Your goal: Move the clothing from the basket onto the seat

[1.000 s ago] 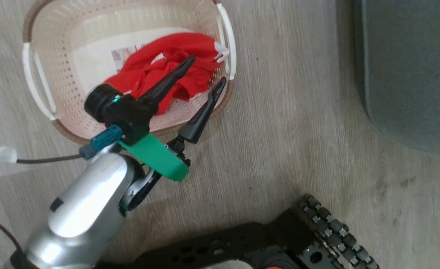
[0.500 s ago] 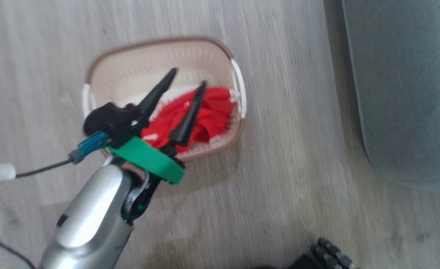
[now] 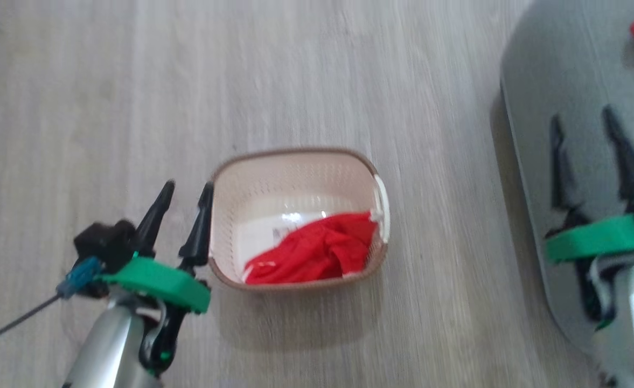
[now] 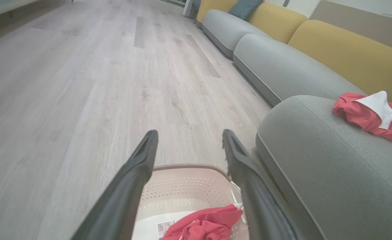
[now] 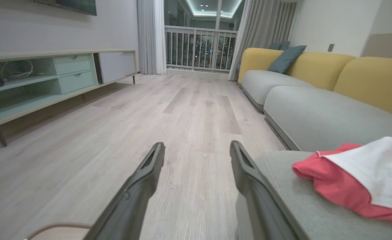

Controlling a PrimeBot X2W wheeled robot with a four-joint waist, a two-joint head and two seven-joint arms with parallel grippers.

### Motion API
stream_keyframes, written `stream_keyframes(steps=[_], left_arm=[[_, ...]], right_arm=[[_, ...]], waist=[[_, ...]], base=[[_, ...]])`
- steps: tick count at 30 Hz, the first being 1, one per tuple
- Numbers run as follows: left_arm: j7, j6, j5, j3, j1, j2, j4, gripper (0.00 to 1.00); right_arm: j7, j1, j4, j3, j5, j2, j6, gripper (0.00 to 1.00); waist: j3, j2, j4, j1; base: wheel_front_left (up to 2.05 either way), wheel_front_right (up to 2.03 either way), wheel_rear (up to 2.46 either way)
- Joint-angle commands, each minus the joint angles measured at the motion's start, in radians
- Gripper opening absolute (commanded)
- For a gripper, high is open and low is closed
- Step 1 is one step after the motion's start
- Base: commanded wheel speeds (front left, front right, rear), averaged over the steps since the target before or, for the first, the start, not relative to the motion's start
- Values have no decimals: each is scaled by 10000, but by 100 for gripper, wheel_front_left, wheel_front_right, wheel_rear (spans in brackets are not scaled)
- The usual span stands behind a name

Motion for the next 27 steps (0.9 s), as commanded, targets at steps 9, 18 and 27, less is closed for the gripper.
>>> stream_keyframes(steps=[9, 18, 27], left_arm=[[-95, -160, 598, 1272, 727, -191, 165, 100], [-95, -172, 607, 1495, 1397, -340, 206, 100], [-95, -173, 556, 1341, 1417, -369, 116, 100]], right_arm=[[-23, 1377, 465, 669, -288, 788, -4, 100], [-23, 1870, 973, 932, -488, 975, -4, 100], [-23, 1934, 1111, 947, -577, 1046, -4, 100]], waist=[[-1525, -1, 427, 2], [-2174, -1, 144, 2], [-2156, -1, 70, 2]], base=[[0, 0, 0], [0, 0, 0], [0, 0, 0]])
